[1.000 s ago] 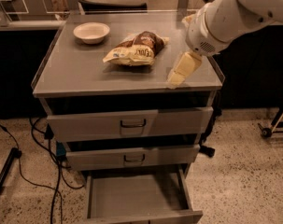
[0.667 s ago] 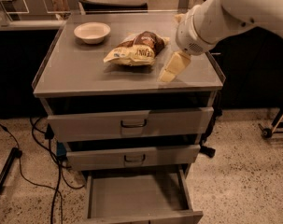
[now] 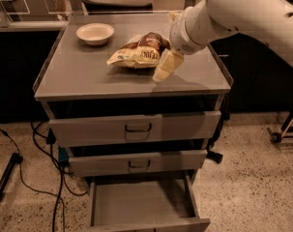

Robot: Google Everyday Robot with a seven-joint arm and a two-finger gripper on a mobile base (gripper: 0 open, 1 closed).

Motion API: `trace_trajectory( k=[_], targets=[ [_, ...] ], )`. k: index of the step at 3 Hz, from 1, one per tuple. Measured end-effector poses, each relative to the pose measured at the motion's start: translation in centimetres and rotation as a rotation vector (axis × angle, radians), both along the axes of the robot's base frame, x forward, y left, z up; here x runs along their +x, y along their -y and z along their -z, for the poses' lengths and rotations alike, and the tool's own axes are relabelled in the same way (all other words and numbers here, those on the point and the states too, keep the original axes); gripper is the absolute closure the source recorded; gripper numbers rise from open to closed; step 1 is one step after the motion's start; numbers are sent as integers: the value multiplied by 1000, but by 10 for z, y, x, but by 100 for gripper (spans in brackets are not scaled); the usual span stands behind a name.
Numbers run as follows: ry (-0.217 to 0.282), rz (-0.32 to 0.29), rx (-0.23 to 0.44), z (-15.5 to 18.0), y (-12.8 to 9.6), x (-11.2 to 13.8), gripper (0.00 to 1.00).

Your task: Place brown chip bag into bottom drawer

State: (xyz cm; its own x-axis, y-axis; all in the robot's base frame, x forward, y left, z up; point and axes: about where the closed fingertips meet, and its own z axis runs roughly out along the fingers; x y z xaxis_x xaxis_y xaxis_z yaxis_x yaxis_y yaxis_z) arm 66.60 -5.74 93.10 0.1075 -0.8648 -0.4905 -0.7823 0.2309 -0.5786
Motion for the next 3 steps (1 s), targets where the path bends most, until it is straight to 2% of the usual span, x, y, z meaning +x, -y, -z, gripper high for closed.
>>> trace_trajectory(
  k=[1,3],
  targets=[
    [17,-5,-3,8,-12,20,0],
    [4,-28,-35,30,-39,51,0]
  ],
)
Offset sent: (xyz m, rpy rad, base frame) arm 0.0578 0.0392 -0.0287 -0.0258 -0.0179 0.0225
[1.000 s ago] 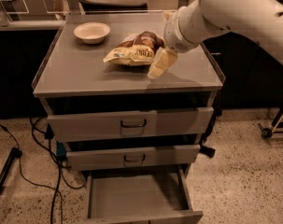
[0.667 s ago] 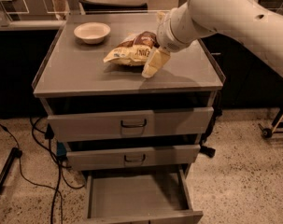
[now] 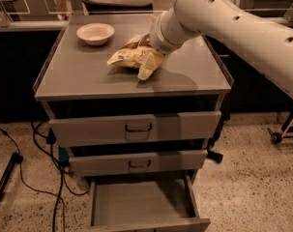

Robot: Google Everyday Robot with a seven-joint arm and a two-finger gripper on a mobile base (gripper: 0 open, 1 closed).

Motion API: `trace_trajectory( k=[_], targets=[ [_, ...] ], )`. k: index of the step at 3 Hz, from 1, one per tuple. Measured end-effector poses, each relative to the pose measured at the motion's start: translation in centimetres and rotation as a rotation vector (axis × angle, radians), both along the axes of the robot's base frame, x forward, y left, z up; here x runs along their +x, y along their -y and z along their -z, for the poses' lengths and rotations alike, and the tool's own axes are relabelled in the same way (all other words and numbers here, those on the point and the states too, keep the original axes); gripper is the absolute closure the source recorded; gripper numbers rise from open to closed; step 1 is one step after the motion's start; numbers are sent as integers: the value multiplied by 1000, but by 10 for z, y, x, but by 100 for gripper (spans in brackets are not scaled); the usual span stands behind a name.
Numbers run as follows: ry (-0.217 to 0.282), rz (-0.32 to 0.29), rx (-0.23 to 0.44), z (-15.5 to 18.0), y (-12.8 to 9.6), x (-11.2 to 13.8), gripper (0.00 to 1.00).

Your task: Place brown chip bag into bottom drawer

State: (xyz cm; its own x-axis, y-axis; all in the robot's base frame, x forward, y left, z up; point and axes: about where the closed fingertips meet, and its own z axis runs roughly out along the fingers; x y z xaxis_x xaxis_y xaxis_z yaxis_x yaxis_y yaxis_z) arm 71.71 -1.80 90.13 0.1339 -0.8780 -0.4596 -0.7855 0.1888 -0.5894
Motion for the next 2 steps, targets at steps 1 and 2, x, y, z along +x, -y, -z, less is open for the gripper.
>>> trace_trajectory(
  k=[1,2],
  targets=[
    [-10,-8,-18,9,-10,10,26],
    [-16,-10,-28,13,-13,14,48]
  ],
)
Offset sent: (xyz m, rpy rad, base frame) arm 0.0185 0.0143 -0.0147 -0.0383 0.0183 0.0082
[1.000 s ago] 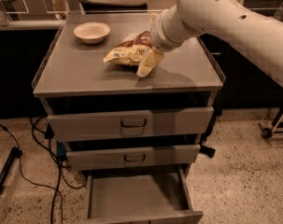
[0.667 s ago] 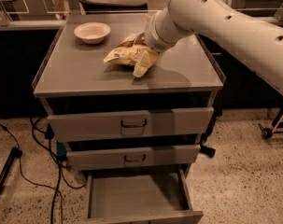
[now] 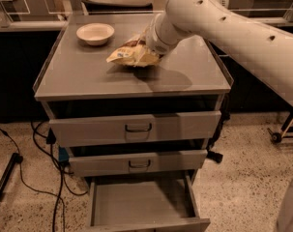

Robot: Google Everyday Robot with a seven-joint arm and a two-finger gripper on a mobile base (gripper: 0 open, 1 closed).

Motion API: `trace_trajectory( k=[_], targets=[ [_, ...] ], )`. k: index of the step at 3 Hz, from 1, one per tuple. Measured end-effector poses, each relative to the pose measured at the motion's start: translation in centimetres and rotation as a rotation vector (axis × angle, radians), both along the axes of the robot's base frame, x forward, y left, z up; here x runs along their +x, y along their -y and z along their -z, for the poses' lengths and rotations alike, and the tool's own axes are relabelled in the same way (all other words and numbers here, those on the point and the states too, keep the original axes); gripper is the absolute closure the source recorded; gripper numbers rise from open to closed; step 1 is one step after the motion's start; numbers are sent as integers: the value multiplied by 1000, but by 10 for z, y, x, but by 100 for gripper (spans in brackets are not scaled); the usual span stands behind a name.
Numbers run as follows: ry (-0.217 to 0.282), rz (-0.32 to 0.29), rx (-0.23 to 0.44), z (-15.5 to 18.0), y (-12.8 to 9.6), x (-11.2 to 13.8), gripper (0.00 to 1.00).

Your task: Place brown chip bag into bottom drawer

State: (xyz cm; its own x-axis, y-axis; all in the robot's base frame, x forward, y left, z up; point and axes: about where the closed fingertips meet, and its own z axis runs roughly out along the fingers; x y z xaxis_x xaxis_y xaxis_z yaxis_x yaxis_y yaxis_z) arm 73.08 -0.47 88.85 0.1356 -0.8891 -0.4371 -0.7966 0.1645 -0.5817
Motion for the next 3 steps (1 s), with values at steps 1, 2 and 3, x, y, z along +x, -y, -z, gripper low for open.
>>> trace_trajectory(
  k=[1,2,3],
  targets=[
    [-10,6,-18,9,2,2,29],
    [-21,13,-39,18,4,2,15],
    [-30,22,-58,28,6,3,28]
  ],
)
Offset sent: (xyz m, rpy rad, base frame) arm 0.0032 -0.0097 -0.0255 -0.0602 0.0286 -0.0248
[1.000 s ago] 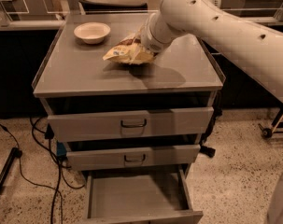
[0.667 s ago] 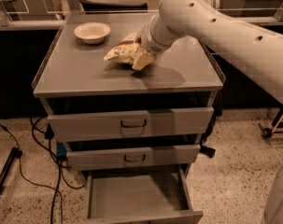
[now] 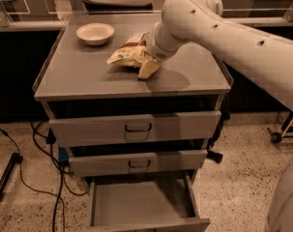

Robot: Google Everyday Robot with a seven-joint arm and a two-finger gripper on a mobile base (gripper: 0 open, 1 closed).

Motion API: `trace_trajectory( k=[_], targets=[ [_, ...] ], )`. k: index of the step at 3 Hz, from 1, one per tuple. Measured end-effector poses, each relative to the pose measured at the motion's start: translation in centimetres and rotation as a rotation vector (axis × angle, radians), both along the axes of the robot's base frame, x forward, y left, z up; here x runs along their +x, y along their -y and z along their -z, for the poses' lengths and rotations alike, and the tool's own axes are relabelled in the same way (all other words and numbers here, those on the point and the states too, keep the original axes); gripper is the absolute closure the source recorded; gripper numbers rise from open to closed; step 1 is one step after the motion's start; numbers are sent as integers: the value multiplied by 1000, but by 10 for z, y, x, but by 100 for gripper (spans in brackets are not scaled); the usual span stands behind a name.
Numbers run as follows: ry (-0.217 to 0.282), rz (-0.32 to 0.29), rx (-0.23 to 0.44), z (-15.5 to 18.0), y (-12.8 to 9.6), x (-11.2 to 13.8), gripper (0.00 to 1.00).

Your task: Place brown chip bag into bottom drawer

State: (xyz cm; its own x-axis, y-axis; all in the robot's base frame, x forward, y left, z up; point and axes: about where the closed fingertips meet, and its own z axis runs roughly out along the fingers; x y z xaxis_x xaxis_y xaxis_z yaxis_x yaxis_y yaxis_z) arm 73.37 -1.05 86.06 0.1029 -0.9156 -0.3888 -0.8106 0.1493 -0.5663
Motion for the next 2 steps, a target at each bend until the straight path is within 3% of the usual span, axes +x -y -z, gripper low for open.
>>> trace_trajectory(
  k=[1,2],
  targets=[
    [-1,7,-7,4,0,2,28],
    [4,21,-10,5,3,3,46]
  ],
)
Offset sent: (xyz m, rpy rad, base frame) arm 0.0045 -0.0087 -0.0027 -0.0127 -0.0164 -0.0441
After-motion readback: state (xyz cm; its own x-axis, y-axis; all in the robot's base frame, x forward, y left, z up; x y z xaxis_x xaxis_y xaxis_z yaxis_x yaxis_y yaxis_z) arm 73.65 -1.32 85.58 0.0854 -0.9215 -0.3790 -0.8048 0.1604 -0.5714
